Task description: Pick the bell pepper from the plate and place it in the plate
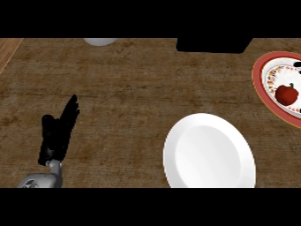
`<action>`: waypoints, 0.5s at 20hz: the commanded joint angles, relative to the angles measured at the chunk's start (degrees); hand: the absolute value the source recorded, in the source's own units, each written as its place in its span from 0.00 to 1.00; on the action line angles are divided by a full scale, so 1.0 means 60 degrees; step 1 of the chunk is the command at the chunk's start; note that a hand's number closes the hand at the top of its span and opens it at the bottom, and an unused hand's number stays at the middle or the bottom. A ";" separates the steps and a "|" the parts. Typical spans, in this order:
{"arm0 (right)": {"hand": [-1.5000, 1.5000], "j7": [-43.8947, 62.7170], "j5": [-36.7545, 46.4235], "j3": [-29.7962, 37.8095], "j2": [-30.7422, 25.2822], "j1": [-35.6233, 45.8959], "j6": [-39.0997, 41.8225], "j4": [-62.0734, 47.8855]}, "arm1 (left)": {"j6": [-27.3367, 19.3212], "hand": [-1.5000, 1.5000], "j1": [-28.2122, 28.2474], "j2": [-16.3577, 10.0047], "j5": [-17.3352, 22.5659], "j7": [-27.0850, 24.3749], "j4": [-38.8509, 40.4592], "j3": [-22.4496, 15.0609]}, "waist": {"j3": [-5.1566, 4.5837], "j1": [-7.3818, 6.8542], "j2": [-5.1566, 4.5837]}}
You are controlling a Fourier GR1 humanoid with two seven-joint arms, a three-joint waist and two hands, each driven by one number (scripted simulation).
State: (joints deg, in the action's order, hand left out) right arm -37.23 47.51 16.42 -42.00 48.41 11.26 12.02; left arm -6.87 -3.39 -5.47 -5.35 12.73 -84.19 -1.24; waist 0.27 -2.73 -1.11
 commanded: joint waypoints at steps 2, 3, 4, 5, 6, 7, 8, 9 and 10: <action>0.00 -0.1188 -0.1661 0.1546 -0.0071 0.0423 0.1179 -0.0347 | 0.0006 0.50 0.0038 0.0031 0.0107 0.0160 -0.0235 0.0039 | 0.0013 0.0062 0.0047; 0.00 -0.1570 -0.2056 0.1935 -0.0232 0.0180 0.1451 -0.0509 | -0.0340 0.50 0.0239 0.0238 -0.0160 -0.0104 -0.0077 -0.0058 | 0.0023 0.0142 0.0025; 0.00 -0.1571 -0.2384 0.2243 -0.0244 0.0203 0.1831 -0.0670 | -0.0032 0.50 0.0198 0.0040 -0.0056 0.0048 -0.0187 -0.0081 | 0.0017 0.0172 0.0051; 0.00 -0.1354 -0.2662 0.2534 -0.0392 0.0402 0.2114 -0.0811 | 0.0097 0.50 0.0170 -0.0081 0.0069 -0.0118 -0.0040 0.0071 | 0.0012 0.0097 0.0006; 0.00 -0.1192 -0.2810 0.2698 -0.0379 0.0327 0.2076 -0.0944 | 0.0156 0.50 -0.0164 -0.0289 0.0168 0.0151 -0.0052 0.0306 | 0.0011 0.0085 -0.0013; 0.00 -0.1216 -0.2886 0.2774 -0.0601 0.0275 0.2421 -0.1044 | 0.0005 0.50 -0.0258 -0.0054 0.0001 0.0156 0.0024 0.0079 | 0.0017 0.0062 -0.0053; 0.00 -0.1269 -0.3026 0.2896 -0.0875 0.0053 0.2900 -0.1187 | -0.0174 0.50 0.0161 0.0129 -0.0103 0.0392 -0.0528 -0.0139 | 0.0025 0.0019 0.0000; 0.00 -0.1348 -0.3060 0.2877 -0.0933 0.0019 0.3229 -0.1129 | -0.0085 0.50 0.0464 0.0067 -0.0088 -0.0210 -0.0127 -0.0046 | 0.0001 0.0079 0.0016; 0.00 -0.1156 -0.3136 0.2940 -0.0970 0.0206 0.3379 -0.1129 | -0.0259 0.50 -0.0262 0.0132 -0.0217 0.0088 0.0223 -0.0010 | 0.0010 0.0091 -0.0045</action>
State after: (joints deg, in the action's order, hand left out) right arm -42.38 31.86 31.20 -45.66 49.58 23.76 6.69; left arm -7.38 -3.15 -5.28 -5.70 13.08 -84.63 -1.18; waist 0.34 -2.29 -1.15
